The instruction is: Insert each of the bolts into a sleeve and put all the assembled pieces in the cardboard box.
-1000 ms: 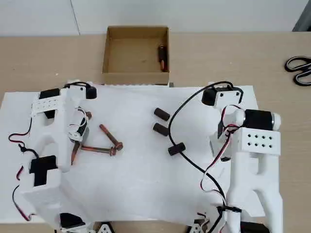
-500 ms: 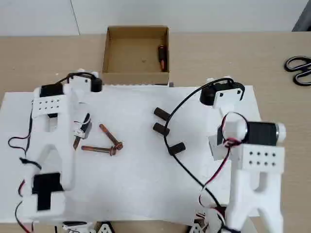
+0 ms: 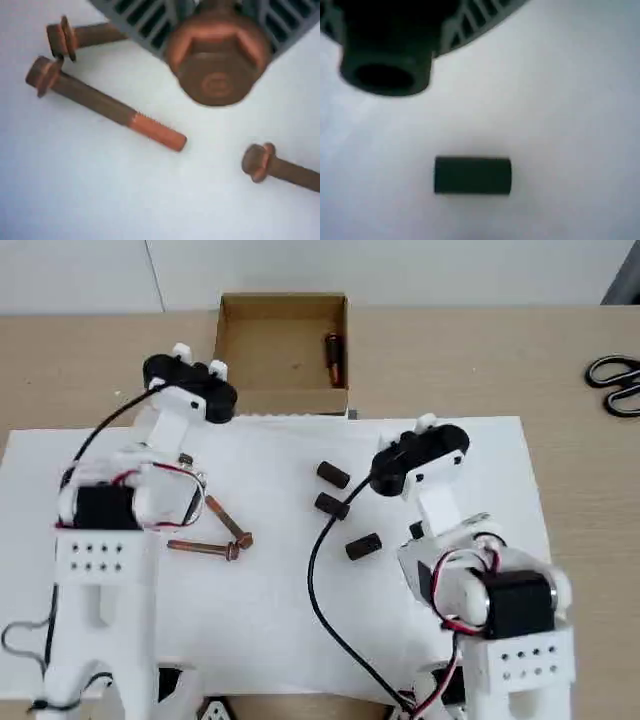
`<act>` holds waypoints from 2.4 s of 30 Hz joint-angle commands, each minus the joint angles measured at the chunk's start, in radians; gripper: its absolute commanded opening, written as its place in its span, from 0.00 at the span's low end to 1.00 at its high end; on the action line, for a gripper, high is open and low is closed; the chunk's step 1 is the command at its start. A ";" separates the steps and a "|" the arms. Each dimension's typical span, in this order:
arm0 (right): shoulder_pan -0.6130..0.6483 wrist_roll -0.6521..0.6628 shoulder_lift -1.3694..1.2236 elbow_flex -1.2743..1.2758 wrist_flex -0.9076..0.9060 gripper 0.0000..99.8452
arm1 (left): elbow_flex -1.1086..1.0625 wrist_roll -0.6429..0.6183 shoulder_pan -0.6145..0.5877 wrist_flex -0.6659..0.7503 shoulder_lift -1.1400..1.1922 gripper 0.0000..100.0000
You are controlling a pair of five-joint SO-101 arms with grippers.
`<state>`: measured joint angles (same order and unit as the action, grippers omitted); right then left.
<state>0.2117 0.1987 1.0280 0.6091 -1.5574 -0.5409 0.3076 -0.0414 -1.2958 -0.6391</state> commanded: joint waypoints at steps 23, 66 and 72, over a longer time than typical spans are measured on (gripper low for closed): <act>0.466 -0.221 0.251 0.591 0.740 0.00 | -0.888 -0.726 0.017 0.563 -1.103 0.01; 0.622 0.026 0.257 0.852 1.078 0.00 | -0.748 -1.034 0.262 0.339 -1.157 0.01; 0.622 0.028 0.257 0.852 1.150 0.00 | -0.751 -1.036 0.269 0.331 -1.157 0.01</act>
<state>0.8362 0.2171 1.2674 1.4699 -0.4526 -1.3387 -0.7219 0.2194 -0.9628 -1.7868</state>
